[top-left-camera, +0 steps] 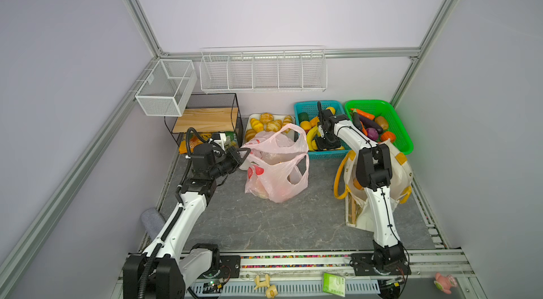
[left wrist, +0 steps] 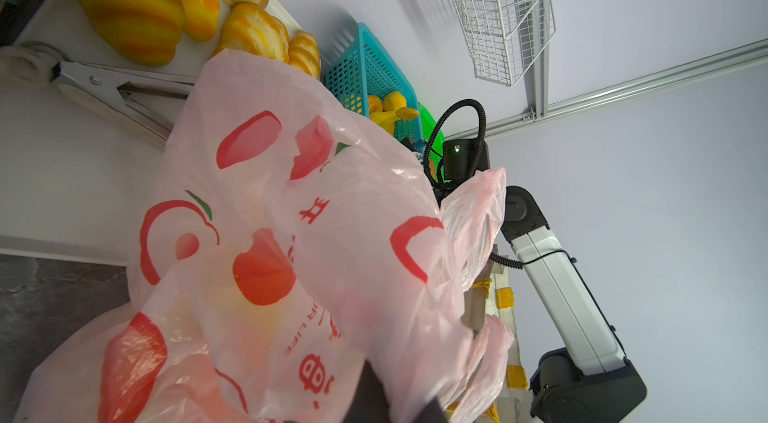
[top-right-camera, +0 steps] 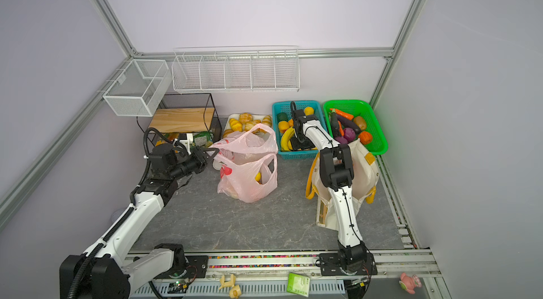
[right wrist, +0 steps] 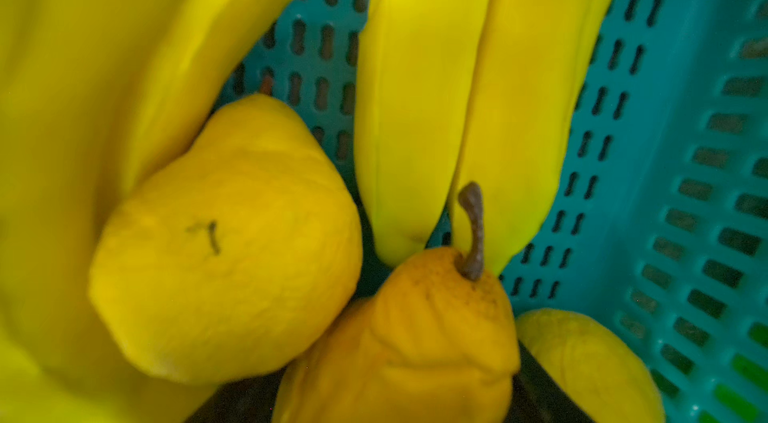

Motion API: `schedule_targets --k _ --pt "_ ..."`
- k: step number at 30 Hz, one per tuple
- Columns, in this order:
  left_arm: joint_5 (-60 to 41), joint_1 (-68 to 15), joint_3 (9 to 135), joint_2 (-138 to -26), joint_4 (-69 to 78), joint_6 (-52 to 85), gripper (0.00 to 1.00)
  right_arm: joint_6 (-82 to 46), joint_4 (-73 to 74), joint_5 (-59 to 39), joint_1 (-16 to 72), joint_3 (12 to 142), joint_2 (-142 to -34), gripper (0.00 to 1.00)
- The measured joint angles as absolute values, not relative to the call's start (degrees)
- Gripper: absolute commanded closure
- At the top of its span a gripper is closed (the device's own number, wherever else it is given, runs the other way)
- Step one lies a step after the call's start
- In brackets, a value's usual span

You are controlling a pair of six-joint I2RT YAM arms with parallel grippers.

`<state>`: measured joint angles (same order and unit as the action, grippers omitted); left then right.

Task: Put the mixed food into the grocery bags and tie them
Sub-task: 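Lower the right gripper into the teal basket and grasp the yellow pear, then carry the yellow pear with the right gripper into the pink bag opening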

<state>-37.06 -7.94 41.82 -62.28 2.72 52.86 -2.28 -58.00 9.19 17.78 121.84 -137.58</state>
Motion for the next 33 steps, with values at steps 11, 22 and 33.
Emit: schedule_targets --k 11,22,33 --pt "-36.9 -7.9 41.8 -62.3 2.7 52.9 1.00 -2.6 -53.2 6.3 17.7 113.6 -125.4 0.53" --pt "-36.9 -7.9 41.8 -62.3 2.7 52.9 1.00 -3.6 -39.0 2.5 23.7 90.2 -97.8 0.53" --pt "-36.9 -7.9 41.8 -62.3 2.8 52.9 1.00 -7.5 -31.7 -12.4 30.5 75.0 -87.4 0.53"
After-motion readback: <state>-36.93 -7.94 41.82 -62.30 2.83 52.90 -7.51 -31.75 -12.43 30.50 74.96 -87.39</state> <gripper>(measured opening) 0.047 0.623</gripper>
